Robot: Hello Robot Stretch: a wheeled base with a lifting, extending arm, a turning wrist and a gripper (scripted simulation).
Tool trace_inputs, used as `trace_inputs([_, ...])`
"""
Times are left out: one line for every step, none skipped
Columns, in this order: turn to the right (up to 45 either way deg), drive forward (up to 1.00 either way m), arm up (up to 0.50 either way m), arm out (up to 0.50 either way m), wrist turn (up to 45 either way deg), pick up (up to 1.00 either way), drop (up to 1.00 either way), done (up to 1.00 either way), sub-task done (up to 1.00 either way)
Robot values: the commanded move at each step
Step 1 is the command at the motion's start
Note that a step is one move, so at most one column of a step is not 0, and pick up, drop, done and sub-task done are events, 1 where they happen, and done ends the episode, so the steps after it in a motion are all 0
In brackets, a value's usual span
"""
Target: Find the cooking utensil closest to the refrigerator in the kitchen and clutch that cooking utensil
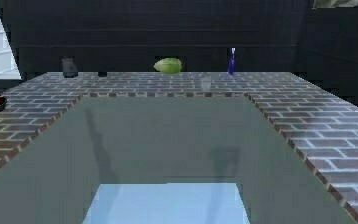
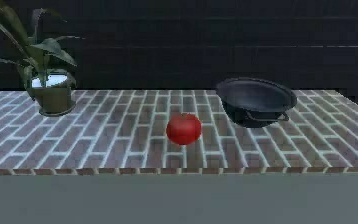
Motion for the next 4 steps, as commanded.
trace_inputs([0.0, 0.6, 0.0, 0.0, 0.0, 0.0, 0.0, 0.0, 0.0])
trace_inputs([-45.0, 0.0, 0.0, 0.0, 0.0, 0.0, 0.0, 0.0, 0.0])
trace_inputs([-45.0, 0.0, 0.0, 0.0, 0.0, 0.0, 0.0, 0.0, 0.0])
trace_inputs([-45.0, 0.0, 0.0, 0.0, 0.0, 0.0, 0.0, 0.0, 0.0])
